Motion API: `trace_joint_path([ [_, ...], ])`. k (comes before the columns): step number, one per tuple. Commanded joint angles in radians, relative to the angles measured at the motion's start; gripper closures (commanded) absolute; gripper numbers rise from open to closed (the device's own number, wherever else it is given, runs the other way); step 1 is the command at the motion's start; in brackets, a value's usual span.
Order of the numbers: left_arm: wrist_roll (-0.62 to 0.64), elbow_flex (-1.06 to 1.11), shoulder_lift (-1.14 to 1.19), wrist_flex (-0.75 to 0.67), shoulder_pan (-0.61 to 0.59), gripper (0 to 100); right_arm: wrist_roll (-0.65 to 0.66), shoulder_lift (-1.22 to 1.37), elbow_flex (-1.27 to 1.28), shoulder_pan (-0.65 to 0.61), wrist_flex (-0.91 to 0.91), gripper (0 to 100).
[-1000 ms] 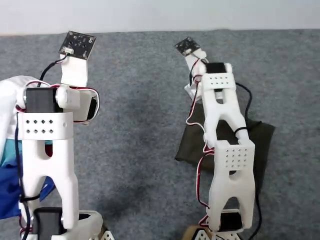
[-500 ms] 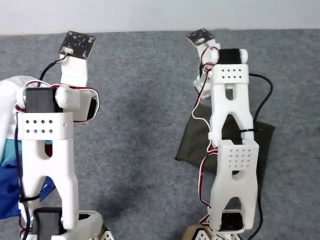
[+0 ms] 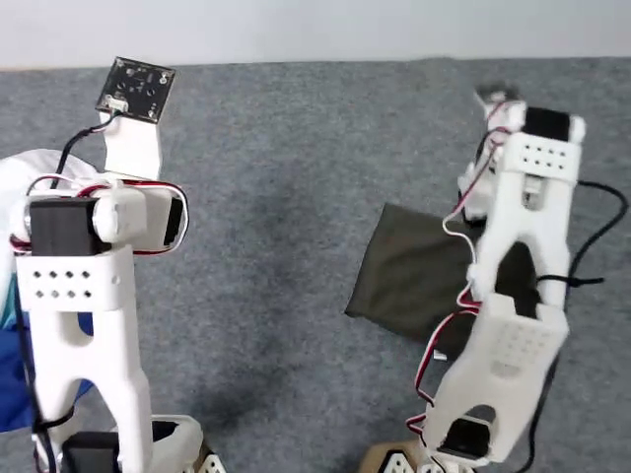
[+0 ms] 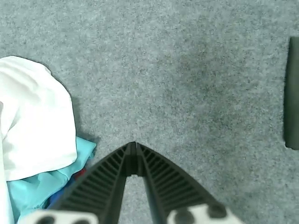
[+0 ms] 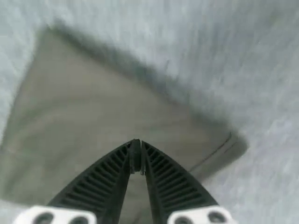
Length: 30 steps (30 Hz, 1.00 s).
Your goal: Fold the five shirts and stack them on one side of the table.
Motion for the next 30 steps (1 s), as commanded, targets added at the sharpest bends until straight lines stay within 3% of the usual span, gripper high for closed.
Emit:
trace_joint_path([
  [1,0.006,0.001,-0.037,0.021,-0.006,100,0.048,-0.145,0.163,0.035,0.030,99.0],
  [8,0.006,0.157,-0.101,0.021,-0.017,100,0.091,-0.268,0.384,0.050,0.004,99.0],
  [12,0.005,0.277,-0.186,0.020,-0.114,100,0.132,-0.343,0.545,0.053,-0.064,99.0],
  [17,-0.002,0.371,-0.269,0.020,-0.262,100,0.150,-0.417,0.813,0.048,-0.265,99.0],
  [23,-0.061,0.437,-0.318,0.020,-0.322,100,0.150,-0.421,1.036,0.031,-0.536,99.0],
  [30,-0.064,0.443,-0.354,0.020,-0.396,100,0.153,-0.430,1.066,0.033,-0.595,99.0],
])
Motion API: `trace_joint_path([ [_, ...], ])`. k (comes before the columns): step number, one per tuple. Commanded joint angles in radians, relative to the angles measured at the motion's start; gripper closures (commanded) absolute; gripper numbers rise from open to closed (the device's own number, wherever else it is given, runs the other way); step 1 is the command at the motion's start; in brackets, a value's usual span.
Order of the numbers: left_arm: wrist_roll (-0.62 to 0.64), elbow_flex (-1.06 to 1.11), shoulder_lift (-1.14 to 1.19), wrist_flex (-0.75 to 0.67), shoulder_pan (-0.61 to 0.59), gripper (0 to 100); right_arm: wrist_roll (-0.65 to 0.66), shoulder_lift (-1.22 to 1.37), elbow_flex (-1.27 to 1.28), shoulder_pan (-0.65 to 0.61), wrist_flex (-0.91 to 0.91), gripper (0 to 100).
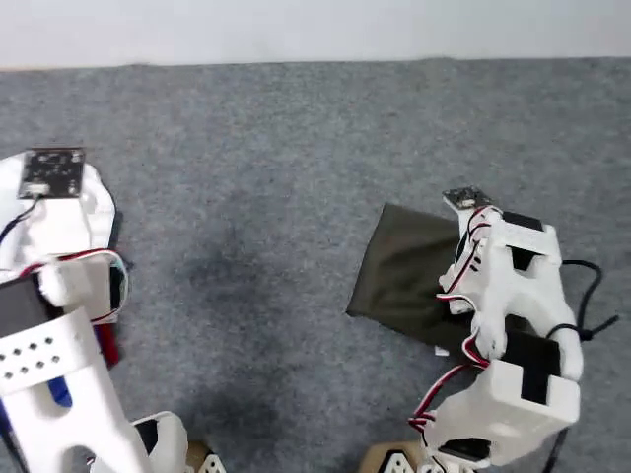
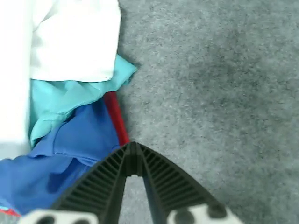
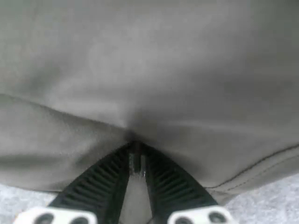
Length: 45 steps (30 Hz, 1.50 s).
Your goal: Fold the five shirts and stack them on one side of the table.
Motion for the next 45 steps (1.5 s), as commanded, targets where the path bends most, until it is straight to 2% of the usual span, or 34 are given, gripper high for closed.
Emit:
trace_joint_path([
  [1,-0.006,-0.005,-0.034,0.020,-0.032,100,0.011,-0.031,-0.002,0.001,0.005,99.0],
  [7,-0.006,-0.005,-0.049,0.020,-0.048,100,0.087,-0.104,-0.009,0.077,0.205,99.0],
  [15,-0.006,-0.005,-0.054,0.020,-0.046,100,0.086,-0.504,-0.005,0.111,0.372,99.0],
  [20,-0.006,-0.005,-0.054,0.020,-0.046,100,0.083,-0.647,0.072,0.119,0.470,99.0],
  [25,-0.006,-0.005,-0.054,0.020,-0.046,100,0.008,-0.657,0.269,0.163,0.335,99.0],
  [36,-0.008,-0.007,-0.054,0.020,-0.043,100,0.011,-0.656,0.539,0.180,-0.065,99.0],
  [40,-0.008,-0.007,-0.054,0.020,-0.043,100,0.009,-0.656,0.543,0.180,-0.065,99.0],
  [45,-0.008,-0.007,-0.054,0.020,-0.043,100,0.005,-0.667,0.540,0.180,0.061,98.3],
])
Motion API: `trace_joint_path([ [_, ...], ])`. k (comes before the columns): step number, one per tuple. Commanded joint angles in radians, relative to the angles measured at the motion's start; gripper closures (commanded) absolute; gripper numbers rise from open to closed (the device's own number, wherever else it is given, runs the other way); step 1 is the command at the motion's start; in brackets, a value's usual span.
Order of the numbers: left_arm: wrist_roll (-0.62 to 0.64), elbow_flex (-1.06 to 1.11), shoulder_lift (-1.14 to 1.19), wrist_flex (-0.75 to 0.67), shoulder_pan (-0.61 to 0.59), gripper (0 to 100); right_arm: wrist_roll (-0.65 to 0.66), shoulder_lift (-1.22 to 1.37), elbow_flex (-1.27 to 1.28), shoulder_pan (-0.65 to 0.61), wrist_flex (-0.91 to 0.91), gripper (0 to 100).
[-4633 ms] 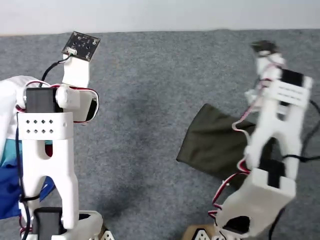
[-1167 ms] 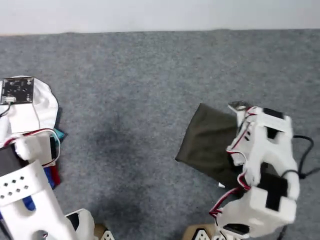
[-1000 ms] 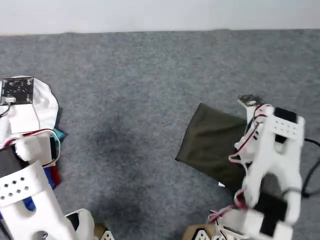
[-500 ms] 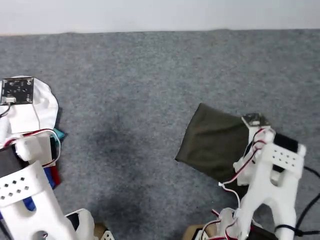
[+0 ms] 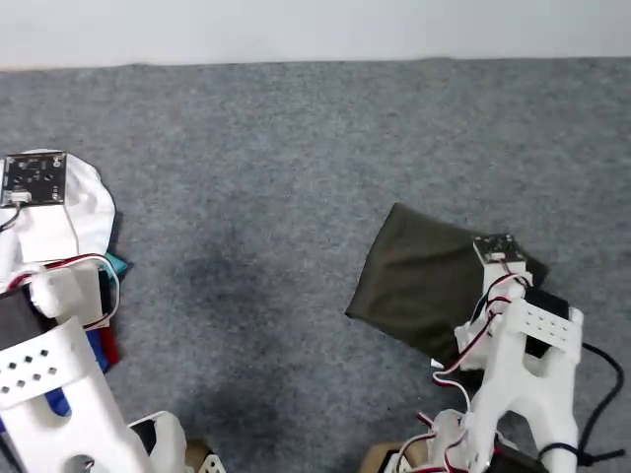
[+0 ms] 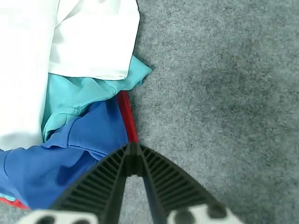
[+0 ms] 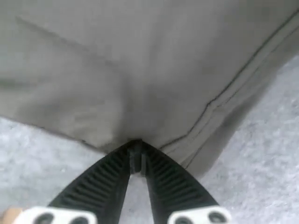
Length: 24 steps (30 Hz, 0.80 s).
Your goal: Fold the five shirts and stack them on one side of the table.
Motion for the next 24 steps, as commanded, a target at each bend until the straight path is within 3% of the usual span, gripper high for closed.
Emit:
trace_joint_path([
  [1,-0.008,-0.007,-0.020,0.020,-0.002,100,-0.012,-0.047,-0.008,0.013,0.079,96.8],
  [6,-0.008,-0.007,-0.020,0.020,-0.002,100,-0.011,-0.047,-0.031,0.079,0.134,86.8],
  [12,-0.008,-0.007,-0.018,0.020,-0.002,100,-0.008,-0.038,-0.055,0.094,0.168,86.5],
  [24,-0.008,-0.007,-0.015,0.020,-0.002,100,-0.011,-0.035,-0.054,0.087,0.028,86.5],
])
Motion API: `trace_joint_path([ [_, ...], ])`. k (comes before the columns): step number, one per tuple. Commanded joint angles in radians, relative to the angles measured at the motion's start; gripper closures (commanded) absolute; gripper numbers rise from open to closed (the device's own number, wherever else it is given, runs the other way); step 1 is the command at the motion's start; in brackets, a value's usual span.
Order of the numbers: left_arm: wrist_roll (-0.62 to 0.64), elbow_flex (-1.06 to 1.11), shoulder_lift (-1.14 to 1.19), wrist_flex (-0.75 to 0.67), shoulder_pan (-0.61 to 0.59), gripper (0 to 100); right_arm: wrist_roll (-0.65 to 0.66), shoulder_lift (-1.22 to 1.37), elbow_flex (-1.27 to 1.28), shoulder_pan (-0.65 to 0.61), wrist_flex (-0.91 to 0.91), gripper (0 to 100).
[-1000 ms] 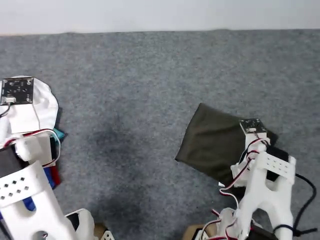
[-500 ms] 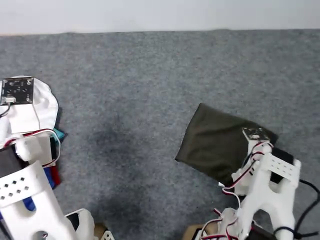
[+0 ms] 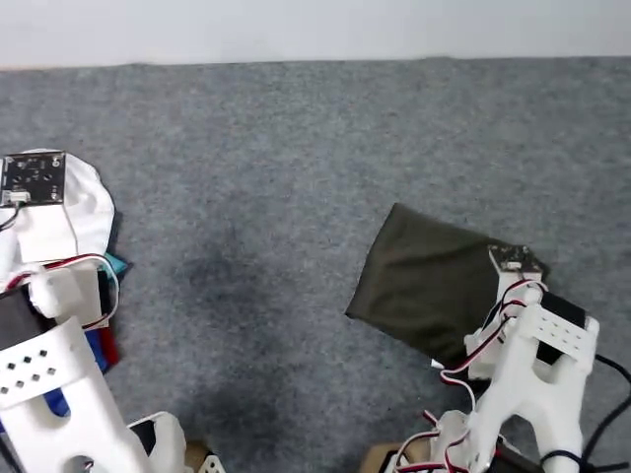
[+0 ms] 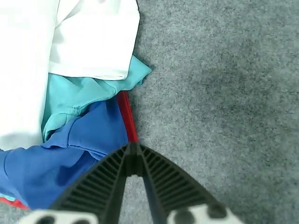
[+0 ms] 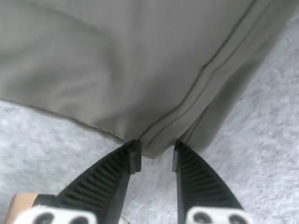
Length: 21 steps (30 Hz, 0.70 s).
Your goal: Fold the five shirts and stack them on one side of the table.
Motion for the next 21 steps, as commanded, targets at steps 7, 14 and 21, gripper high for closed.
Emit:
trace_joint_path([
  [7,-0.009,-0.007,-0.014,0.020,0.000,100,-0.014,0.056,-0.035,-0.039,-0.018,86.8],
  [14,-0.057,-0.007,-0.018,0.020,0.000,100,-0.014,0.229,-0.040,-0.033,-0.099,87.5],
  [21,-0.057,-0.007,-0.014,0.020,0.000,100,-0.014,0.197,-0.041,-0.035,-0.096,96.8],
])
